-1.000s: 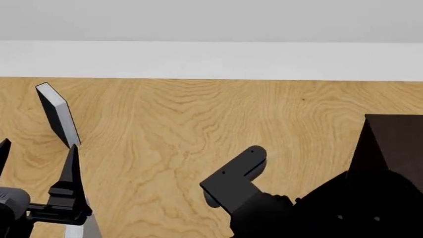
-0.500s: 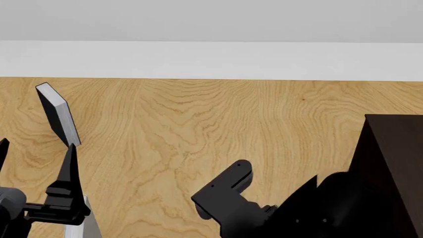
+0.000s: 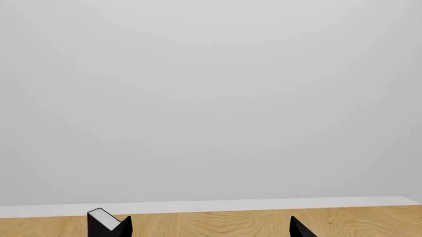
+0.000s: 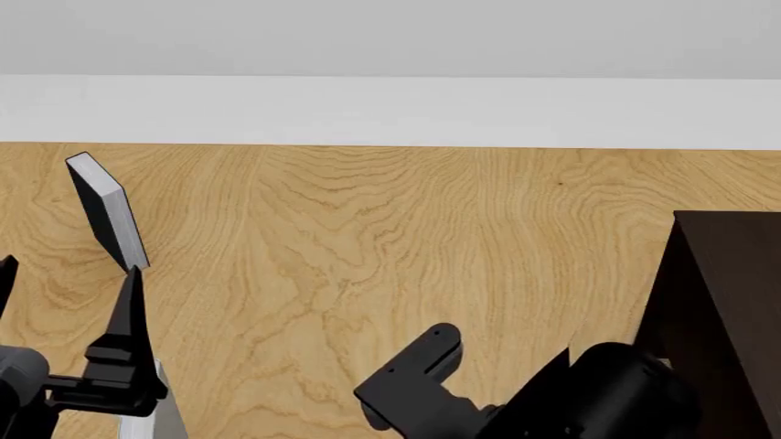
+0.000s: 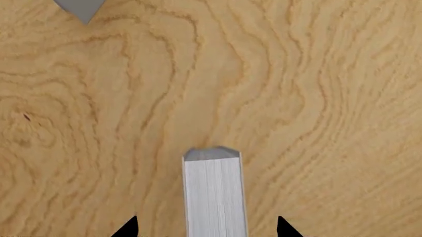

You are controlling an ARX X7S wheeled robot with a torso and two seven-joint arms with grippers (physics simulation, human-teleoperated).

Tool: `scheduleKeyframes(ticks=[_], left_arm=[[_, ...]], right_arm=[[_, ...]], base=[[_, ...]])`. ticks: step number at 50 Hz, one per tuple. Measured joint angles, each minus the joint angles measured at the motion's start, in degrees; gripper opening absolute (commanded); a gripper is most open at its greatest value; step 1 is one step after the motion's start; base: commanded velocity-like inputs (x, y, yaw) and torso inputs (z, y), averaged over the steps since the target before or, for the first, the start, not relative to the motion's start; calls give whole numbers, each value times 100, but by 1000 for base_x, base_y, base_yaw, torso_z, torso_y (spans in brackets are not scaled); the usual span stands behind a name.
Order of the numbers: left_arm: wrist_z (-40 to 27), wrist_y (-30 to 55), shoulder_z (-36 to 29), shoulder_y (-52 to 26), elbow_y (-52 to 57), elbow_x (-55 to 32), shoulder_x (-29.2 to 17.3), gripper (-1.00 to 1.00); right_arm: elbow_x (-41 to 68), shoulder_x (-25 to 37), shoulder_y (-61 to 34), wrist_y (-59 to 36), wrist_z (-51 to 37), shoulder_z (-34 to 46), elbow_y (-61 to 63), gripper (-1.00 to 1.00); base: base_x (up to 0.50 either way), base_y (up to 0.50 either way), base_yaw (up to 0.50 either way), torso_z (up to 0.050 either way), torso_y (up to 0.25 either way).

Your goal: Pick up the book on the right and place it on the cabinet shelf.

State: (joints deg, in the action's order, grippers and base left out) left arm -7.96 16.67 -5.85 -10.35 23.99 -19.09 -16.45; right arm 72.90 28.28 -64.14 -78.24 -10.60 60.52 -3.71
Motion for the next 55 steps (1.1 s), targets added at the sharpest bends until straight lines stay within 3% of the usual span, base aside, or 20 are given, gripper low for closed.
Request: scheduleKeyframes(ticks=[20,21,39,55], left_arm=[[-25,-28,-47,2,-10,-25,-48,100],[-29,-24,-48,2,-5,-28,-51,100],[-72,-17,-83,7,19,-55,-89,100],[-90,-34,-107,-2,0,-85,-123,100]], right_arm=[[-231,-38,77,236,249,245,-266,100],[-244,-41,79,248,260,258,-274,-100],[-175,-7,27,313,12,349,-165,-100],[194,87,-172,158,-1362,-253,430,-100]], base=[[0,0,0,0,0],[0,0,0,0,0],[1,0,0,0,0],[0,0,0,0,0]])
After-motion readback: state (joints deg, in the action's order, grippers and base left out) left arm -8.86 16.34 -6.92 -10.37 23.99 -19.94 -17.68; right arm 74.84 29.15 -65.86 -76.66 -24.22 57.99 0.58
